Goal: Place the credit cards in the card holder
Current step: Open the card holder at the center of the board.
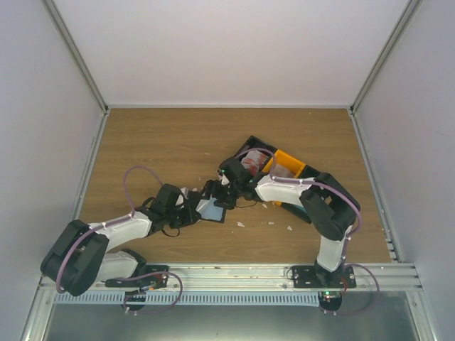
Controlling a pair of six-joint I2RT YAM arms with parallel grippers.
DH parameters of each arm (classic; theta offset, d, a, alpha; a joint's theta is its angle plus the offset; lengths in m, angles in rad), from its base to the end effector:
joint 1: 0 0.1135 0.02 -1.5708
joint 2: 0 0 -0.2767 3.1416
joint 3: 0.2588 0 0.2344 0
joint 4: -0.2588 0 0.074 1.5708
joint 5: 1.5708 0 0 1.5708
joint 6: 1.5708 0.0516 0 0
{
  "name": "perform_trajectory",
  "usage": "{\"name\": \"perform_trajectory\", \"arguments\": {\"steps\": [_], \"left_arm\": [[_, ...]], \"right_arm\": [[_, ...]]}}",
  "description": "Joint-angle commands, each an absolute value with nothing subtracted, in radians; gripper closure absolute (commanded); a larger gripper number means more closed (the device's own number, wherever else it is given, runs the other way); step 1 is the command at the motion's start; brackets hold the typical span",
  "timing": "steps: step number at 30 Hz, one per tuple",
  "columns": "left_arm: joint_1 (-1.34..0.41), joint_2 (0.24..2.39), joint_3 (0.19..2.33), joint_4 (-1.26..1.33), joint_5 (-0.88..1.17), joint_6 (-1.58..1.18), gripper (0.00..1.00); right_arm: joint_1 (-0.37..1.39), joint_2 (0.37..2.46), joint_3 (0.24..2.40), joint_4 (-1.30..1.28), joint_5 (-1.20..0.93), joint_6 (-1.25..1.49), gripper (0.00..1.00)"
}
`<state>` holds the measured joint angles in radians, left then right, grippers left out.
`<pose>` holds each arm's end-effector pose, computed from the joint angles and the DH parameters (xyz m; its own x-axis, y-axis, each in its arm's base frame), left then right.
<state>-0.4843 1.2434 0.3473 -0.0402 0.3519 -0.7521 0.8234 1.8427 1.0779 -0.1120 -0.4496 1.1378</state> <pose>0.1616 -0.1051 0.1374 -0.9426 -0.2287 -0.2432 -0.0357 0.7934 -0.6077 0.2394 0.2913 0.1738 -0.9904 0.1341 0.0349 0.1178 0.6831 0.7208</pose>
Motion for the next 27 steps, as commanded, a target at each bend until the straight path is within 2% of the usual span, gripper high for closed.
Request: {"name": "perform_trajectory", "arguments": {"steps": [1,10,14,18,24,27], "left_arm": [[-0.473,1.225,0.329,-0.067,0.282,-0.760,0.81],[-0.472,1.172,0.354,-0.144,0.274,-0.747,0.76],[-0.472,1.095,0.379,-0.225,0.238,-0.749,0.67],[-0.473,1.004,0.412,-0.359,0.140,-0.770,0.59],[-0.473,0.913,0.427,-0.439,0.046,-0.803,0.60],[-0.472,0.900,0.422,-0.434,0.056,-0.812,0.63]], "right_arm": [[0.812,1.875,1.100,-0.102,-0.489,1.104,0.21],[0.810,1.952,1.190,-0.041,-0.596,1.033,0.22],[0.811,1.983,1.218,-0.010,-0.640,1.010,0.22],[0.811,2.005,1.214,0.150,-0.740,1.028,0.22],[0.813,2.099,1.310,0.068,-0.736,1.015,0.22],[0.819,2.139,1.394,-0.087,-0.635,0.981,0.22]]}}
